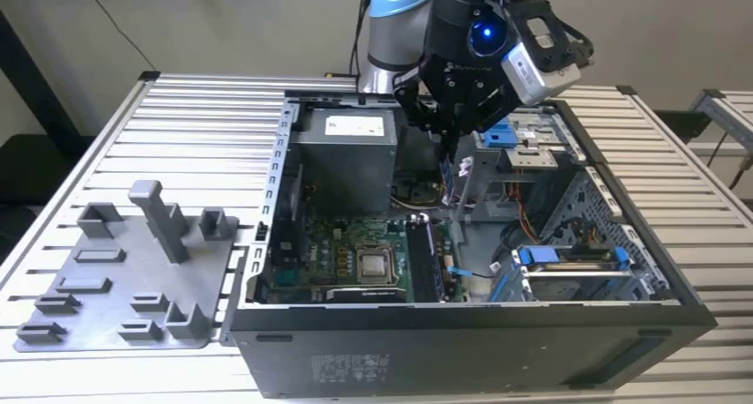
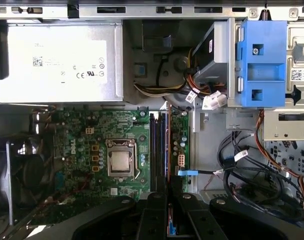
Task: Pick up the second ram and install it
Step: 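Insert the second ram into the second slot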
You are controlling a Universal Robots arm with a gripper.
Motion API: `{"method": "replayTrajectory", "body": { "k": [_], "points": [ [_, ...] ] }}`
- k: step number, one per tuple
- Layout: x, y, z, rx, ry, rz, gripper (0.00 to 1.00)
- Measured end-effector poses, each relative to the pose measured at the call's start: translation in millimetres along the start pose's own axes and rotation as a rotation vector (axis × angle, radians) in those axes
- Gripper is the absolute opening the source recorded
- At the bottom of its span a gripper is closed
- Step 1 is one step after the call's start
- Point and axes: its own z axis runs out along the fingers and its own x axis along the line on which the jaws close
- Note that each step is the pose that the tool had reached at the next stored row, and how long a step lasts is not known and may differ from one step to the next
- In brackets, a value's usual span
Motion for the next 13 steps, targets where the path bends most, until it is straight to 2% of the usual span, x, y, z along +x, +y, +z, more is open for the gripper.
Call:
{"method": "replayTrajectory", "body": {
  "k": [13],
  "points": [
    [0.0,0.0,0.0,-0.0058,0.0002,0.0,0.14]
  ]
}}
